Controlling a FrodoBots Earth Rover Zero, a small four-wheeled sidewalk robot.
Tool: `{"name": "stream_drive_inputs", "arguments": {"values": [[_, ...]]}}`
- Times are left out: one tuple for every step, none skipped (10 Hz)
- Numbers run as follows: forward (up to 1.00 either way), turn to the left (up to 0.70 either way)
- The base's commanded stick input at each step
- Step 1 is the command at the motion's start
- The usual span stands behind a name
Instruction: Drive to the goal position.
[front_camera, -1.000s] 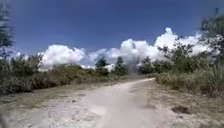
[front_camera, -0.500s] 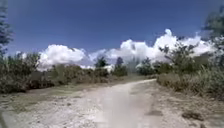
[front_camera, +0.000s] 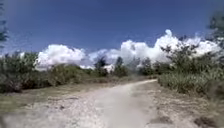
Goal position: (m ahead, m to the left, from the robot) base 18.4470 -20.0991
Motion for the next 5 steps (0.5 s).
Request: {"name": "stream_drive_inputs", "arguments": {"values": [[0.45, 0.02], [0.45, 0.02], [0.45, 0.02], [0.45, 0.02], [0.45, 0.02]]}}
